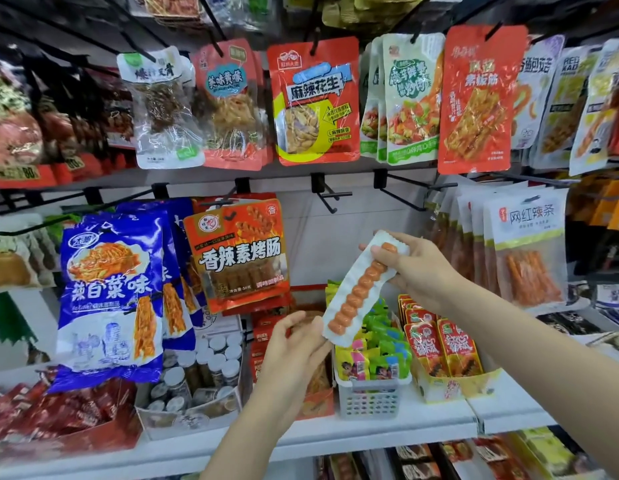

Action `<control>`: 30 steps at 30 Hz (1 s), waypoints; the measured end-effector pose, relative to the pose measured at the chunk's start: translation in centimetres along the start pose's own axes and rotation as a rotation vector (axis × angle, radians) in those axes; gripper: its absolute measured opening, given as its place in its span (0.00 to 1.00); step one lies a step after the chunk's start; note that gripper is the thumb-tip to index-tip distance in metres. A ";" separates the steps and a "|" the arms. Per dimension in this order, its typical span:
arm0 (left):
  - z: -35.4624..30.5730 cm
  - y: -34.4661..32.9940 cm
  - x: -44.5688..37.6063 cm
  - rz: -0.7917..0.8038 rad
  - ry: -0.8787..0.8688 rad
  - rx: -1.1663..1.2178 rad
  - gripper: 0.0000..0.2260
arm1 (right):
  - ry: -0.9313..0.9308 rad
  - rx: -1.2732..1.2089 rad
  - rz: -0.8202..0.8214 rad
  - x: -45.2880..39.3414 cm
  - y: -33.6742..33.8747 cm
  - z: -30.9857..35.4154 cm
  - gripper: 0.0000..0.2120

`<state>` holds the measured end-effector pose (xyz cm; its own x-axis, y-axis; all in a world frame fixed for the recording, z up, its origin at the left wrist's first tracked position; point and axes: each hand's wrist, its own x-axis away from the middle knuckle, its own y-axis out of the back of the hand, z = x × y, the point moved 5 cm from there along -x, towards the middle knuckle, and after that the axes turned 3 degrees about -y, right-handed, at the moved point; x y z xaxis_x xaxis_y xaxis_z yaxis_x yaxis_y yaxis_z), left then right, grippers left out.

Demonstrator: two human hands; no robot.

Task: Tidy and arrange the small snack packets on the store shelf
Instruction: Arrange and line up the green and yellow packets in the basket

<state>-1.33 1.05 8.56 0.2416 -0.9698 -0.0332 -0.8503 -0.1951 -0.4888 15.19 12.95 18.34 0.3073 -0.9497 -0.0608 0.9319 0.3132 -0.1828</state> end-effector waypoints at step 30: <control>1.6 1.4 -2.1 -0.140 0.141 0.092 0.14 | -0.161 0.006 0.472 -1.1 2.6 -1.5 0.22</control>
<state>-2.31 3.04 6.58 0.2815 -0.9462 0.1596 -0.7648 -0.3216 -0.5582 16.95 14.78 16.49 0.7210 -0.6928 0.0168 0.6853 0.7091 -0.1661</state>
